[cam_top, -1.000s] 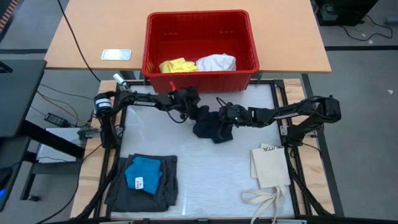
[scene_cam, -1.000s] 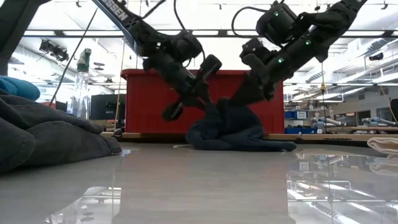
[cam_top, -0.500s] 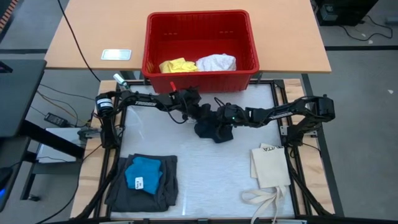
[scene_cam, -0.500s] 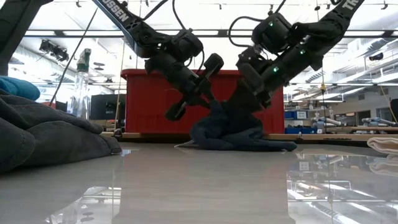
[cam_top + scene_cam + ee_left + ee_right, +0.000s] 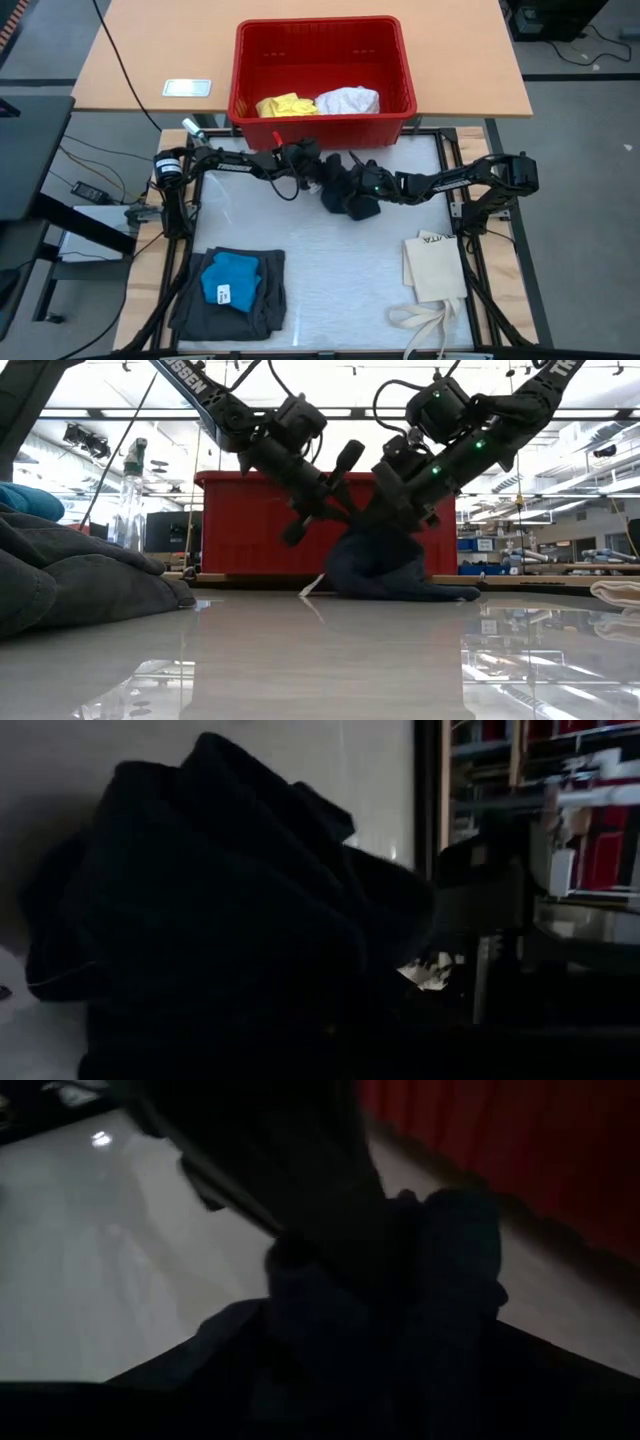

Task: Fold laundry
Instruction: Fold the black shorts

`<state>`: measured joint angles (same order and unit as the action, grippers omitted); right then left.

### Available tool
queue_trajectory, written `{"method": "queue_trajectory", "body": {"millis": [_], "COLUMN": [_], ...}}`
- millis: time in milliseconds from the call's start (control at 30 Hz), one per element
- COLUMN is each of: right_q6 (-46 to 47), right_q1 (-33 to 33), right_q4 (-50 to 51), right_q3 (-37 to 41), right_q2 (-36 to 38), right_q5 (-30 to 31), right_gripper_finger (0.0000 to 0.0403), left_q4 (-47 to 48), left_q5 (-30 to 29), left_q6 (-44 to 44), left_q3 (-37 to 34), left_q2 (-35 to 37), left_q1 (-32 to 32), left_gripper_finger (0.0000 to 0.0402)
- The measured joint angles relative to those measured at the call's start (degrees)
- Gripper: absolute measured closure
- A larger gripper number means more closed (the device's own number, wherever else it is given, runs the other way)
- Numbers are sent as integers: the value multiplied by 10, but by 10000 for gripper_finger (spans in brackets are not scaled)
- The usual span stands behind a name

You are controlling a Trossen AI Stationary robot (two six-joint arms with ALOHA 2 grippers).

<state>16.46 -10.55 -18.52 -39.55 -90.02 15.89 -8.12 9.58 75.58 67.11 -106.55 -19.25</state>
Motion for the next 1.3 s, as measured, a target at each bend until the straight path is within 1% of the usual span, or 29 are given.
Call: {"method": "queue_trajectory", "body": {"millis": [100,200,267,367,467,500,567,600,700,767,900,967,1033,1100,1200,1300], "right_q6": [33,66,80,90,91,91,95,96,90,58,-53,-97,-134,-147,-137,-136], "right_q1": [-5,-13,-15,-17,-17,-17,-17,-17,-12,-4,15,22,24,24,27,31], "right_q4": [-2,-2,-2,1,1,2,9,17,56,90,127,134,134,134,144,148], "right_q3": [0,0,0,0,1,1,1,1,0,0,0,0,0,0,0,0], "right_q2": [0,0,0,0,0,0,5,13,62,103,204,258,308,352,400,429], "right_q5": [12,9,2,-15,-22,-26,-33,-36,-40,-40,-51,-78,-134,-179,-205,-211], "right_gripper_finger": [102,147,195,280,365,378,380,380,380,380,380,380,380,380,380,380], "left_q4": [-10,-10,-12,-12,-12,-13,-18,-20,-22,-14,-1,-6,2,13,28,46], "left_q5": [-5,-15,-22,-27,-29,-29,-19,-5,40,56,83,117,155,174,176,178], "left_q6": [5,9,9,14,18,17,7,-4,-60,-104,-221,-286,-351,-415,-488,-501], "left_q3": [0,0,0,0,0,0,0,0,0,0,0,1,1,1,1,1], "left_q2": [0,0,0,0,1,1,2,6,33,58,122,155,187,214,240,247], "left_q1": [1,5,7,9,9,9,7,3,-10,-20,-37,-41,-41,-34,-11,17], "left_gripper_finger": [388,388,388,384,367,358,338,327,291,266,221,202,188,178,166,151]}}
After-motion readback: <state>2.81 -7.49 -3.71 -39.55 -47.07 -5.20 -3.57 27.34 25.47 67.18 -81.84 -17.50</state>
